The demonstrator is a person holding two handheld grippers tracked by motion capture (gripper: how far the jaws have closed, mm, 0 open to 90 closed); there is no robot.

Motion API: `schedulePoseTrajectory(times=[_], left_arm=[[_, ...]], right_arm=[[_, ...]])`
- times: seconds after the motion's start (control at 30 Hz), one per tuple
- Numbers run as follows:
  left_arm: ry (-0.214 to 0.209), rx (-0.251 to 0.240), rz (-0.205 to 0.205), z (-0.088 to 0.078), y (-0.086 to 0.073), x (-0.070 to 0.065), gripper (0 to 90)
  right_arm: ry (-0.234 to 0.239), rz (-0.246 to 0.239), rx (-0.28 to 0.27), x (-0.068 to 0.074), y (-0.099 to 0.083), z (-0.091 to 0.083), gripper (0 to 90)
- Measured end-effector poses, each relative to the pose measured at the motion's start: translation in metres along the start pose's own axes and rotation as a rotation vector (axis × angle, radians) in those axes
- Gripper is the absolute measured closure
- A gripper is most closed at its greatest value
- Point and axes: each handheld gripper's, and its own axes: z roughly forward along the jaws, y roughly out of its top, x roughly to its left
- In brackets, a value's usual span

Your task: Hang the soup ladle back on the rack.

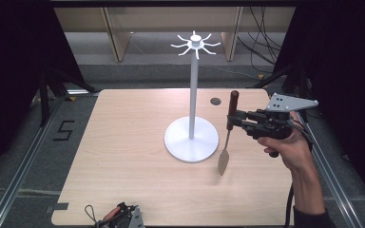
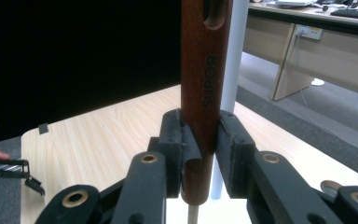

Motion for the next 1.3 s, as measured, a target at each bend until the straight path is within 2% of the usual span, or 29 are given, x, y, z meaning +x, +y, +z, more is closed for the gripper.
schedulePoseTrajectory(times=[0.03,0.07,0.1,0.2,0.3,0.43,0.5,0.53,0.6,0.7,0.77,0.9,0.93,1.0,1.07,1.13,1.17,1.3], left_arm=[[0.000,-0.001,0.000,0.000,0.000,0.000,20.5],[0.001,0.000,0.000,0.000,0.000,0.000,20.5],[0.000,-0.001,0.000,0.000,0.000,0.000,20.5],[-0.001,-0.002,-0.001,0.000,0.000,0.000,20.5],[-0.001,-0.001,0.001,0.000,0.000,0.000,20.5],[-0.001,0.002,0.003,0.000,0.000,0.000,20.5],[-0.002,-0.002,0.001,0.000,0.000,0.000,20.5],[-0.002,-0.002,0.000,0.000,0.000,0.000,20.5],[-0.002,0.001,0.001,0.000,0.000,0.000,20.5],[-0.002,0.002,0.002,0.000,0.000,0.000,20.5],[0.000,-0.002,0.001,0.000,0.000,0.000,20.5],[-0.003,-0.002,0.000,0.000,0.000,0.000,20.5],[-0.004,-0.001,0.001,0.000,0.000,0.000,20.5],[-0.001,0.000,0.004,0.000,0.000,0.001,20.5],[-0.002,0.000,0.004,0.000,0.000,0.000,20.5],[-0.001,0.000,0.004,0.000,0.000,0.000,20.5],[-0.001,0.000,0.004,0.000,0.000,0.000,20.5],[0.000,0.005,0.006,0.000,0.000,0.000,20.5]], right_arm=[[-0.011,0.014,-0.013,0.001,0.002,0.002,74.0],[-0.010,-0.016,-0.023,-0.002,0.005,0.004,74.0],[-0.004,0.012,-0.017,-0.001,0.008,0.005,74.0],[-0.032,-0.002,-0.029,-0.003,0.017,0.009,74.0],[-0.033,0.007,-0.039,-0.002,0.025,0.013,74.0],[-0.069,0.001,-0.041,-0.003,0.038,0.020,74.0],[-0.069,0.000,-0.045,-0.004,0.040,0.022,74.0],[-0.056,0.030,-0.056,-0.006,0.045,0.024,74.0],[-0.060,0.027,-0.065,-0.008,0.049,0.025,74.0],[-0.071,0.026,-0.063,-0.008,0.055,0.027,74.0],[-0.096,0.023,-0.052,-0.008,0.061,0.031,74.0],[-0.102,0.016,-0.052,-0.009,0.067,0.035,74.0],[-0.113,0.034,-0.055,-0.009,0.070,0.037,74.0],[-0.112,0.021,-0.055,-0.010,0.072,0.038,74.0],[-0.120,0.036,-0.056,-0.011,0.075,0.040,74.0],[-0.124,0.028,-0.065,-0.012,0.076,0.043,74.0],[-0.126,0.043,-0.062,-0.012,0.078,0.043,74.0],[-0.135,0.042,-0.065,-0.013,0.080,0.043,74.0]])
